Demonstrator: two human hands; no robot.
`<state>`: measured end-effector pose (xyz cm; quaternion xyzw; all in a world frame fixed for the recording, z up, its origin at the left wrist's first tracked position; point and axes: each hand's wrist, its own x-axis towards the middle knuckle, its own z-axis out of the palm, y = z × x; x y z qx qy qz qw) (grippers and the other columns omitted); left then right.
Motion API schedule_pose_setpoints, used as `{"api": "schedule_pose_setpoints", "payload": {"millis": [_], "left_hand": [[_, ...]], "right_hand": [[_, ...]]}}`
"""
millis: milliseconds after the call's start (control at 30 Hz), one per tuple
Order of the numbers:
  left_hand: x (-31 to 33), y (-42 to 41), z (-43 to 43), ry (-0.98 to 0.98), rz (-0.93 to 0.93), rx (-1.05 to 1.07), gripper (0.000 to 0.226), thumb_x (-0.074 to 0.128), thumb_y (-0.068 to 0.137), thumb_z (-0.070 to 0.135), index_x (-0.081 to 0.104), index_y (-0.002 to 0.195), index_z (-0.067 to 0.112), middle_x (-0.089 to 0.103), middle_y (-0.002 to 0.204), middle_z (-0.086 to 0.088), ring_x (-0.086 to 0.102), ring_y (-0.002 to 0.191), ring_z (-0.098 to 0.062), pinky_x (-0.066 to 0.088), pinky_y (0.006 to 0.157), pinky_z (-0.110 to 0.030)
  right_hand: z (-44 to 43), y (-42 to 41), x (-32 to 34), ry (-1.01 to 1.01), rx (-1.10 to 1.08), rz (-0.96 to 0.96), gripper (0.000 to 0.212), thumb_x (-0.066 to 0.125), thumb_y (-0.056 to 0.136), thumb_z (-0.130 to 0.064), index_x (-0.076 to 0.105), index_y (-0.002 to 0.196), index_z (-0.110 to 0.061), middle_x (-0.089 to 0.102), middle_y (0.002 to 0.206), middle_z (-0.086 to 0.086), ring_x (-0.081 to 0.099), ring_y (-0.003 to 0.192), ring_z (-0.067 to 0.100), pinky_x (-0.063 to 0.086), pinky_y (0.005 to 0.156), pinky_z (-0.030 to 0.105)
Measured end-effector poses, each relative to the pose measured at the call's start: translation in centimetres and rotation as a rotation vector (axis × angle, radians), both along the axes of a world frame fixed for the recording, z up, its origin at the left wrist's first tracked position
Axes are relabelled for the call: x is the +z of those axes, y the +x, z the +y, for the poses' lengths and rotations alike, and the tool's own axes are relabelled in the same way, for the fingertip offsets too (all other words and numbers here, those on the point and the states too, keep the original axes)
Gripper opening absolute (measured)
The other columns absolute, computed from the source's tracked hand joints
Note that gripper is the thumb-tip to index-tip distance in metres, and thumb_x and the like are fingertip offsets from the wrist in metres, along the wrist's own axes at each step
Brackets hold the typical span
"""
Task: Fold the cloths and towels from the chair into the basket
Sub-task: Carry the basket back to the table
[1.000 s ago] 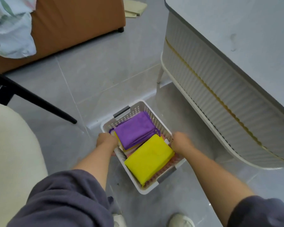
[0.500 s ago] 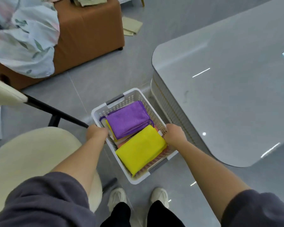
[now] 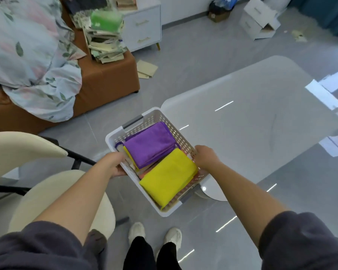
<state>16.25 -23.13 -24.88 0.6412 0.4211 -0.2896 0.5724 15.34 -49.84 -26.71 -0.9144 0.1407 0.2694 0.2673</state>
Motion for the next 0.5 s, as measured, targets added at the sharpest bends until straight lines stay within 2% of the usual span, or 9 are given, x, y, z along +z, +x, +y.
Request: {"api": "schedule_pose_setpoints", "payload": {"millis": [67,133,233,300,400,500], "left_hand": [[1.2,0.5,-1.6,-0.023,-0.013,0.001,0.031,0.023,0.092,-0.012,0.045,0.077,0.004,0.058,0.064,-0.015,0.056,0.059,-0.028,0.048,0.082,-0.049],[1.8,1.4,-3.1,-0.034,-0.019,-0.001,0.032,0.02,0.092,-0.013,0.047,0.082,0.002,0.06,0.058,-0.014,0.057,0.06,-0.028,0.041,0.09,-0.054],[2.3,3.2,-5.6,-0.064,-0.034,0.015,0.031,0.02,0.091,-0.012,0.043,0.106,0.002,0.053,0.077,-0.015,0.054,0.076,-0.03,0.04,0.091,-0.052],[2.7,5.0,-7.6,-0.078,-0.045,-0.001,0.031,0.02,0.091,-0.012,0.041,0.109,0.002,0.051,0.079,-0.015,0.054,0.074,-0.03,0.041,0.088,-0.053],[3.3,7.5,-11.0,-0.087,-0.053,-0.028,0.028,0.02,0.091,-0.012,0.046,0.088,-0.001,0.051,0.076,-0.015,0.055,0.071,-0.031,0.041,0.091,-0.053],[3.8,9.2,-14.6,-0.072,-0.063,-0.05,0.029,0.022,0.09,-0.012,0.044,0.076,0.003,0.055,0.066,-0.015,0.061,0.047,-0.026,0.046,0.081,-0.052]], "right_hand": [[-1.9,0.4,1.1,0.014,-0.064,-0.003,0.028,0.047,0.093,-0.017,0.039,0.067,-0.016,0.06,0.103,0.016,0.056,0.1,0.03,0.034,0.07,0.026],[-3.7,1.1,1.7,0.025,-0.16,-0.006,0.029,0.044,0.094,-0.019,0.04,0.066,-0.016,0.058,0.097,0.013,0.055,0.095,0.029,0.034,0.071,0.026],[-6.6,2.2,2.4,0.056,-0.35,0.004,0.017,0.046,0.09,-0.012,0.047,0.073,-0.011,0.055,0.087,0.009,0.059,0.09,0.03,0.043,0.07,0.026],[-8.8,3.0,2.6,0.165,-0.534,0.025,0.003,0.051,0.083,-0.004,0.054,0.083,-0.005,0.061,0.088,0.016,0.065,0.085,0.034,0.056,0.072,0.038],[-12.0,4.4,3.1,0.3,-0.721,0.046,0.016,0.056,0.079,0.002,0.06,0.095,0.001,0.063,0.091,0.02,0.066,0.08,0.037,0.058,0.069,0.05],[-15.2,5.9,3.3,0.288,-0.724,0.038,0.01,0.052,0.078,0.004,0.057,0.083,-0.003,0.061,0.078,0.018,0.066,0.073,0.037,0.057,0.07,0.053]]}}
